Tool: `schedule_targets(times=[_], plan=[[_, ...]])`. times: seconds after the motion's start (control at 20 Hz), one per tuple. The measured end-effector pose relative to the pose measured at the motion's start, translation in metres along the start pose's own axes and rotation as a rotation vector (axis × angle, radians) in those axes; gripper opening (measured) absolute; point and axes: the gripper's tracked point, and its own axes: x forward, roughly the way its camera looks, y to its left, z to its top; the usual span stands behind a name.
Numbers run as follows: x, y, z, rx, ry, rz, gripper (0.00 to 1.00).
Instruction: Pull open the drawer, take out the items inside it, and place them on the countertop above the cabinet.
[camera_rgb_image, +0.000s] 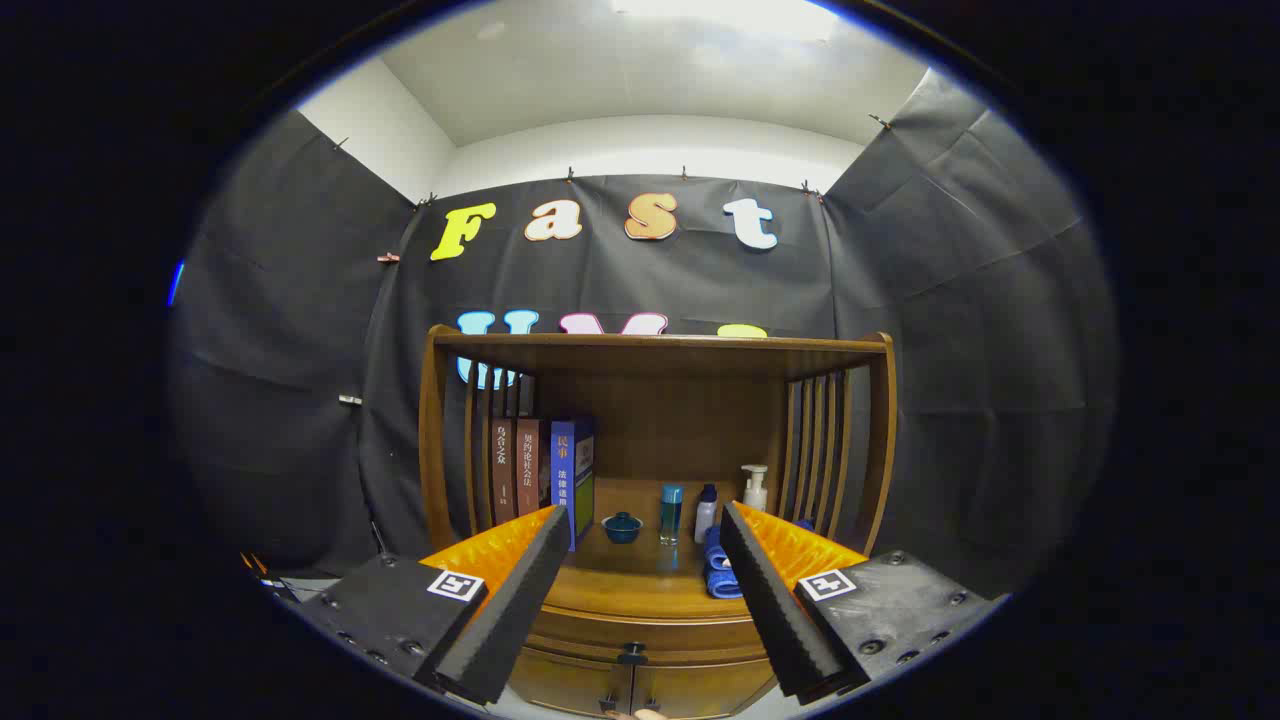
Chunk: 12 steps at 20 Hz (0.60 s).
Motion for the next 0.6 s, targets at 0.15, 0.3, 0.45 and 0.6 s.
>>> schedule_targets(times=[0.15,0.3,0.45,0.6], plan=[[-0.0015,0.0004,0.0020,-0.004,-0.003,-0.002,0.98],[-0.0037,-0.0019,0.0041,0.004,-0.010,-0.013,0.98],[-0.0030,-0.0039,0.0043,0.005,-0.011,-0.021,0.99],[-0.0017,-0.0010,-0.0027,0.005,0.005,-0.014,0.98]])
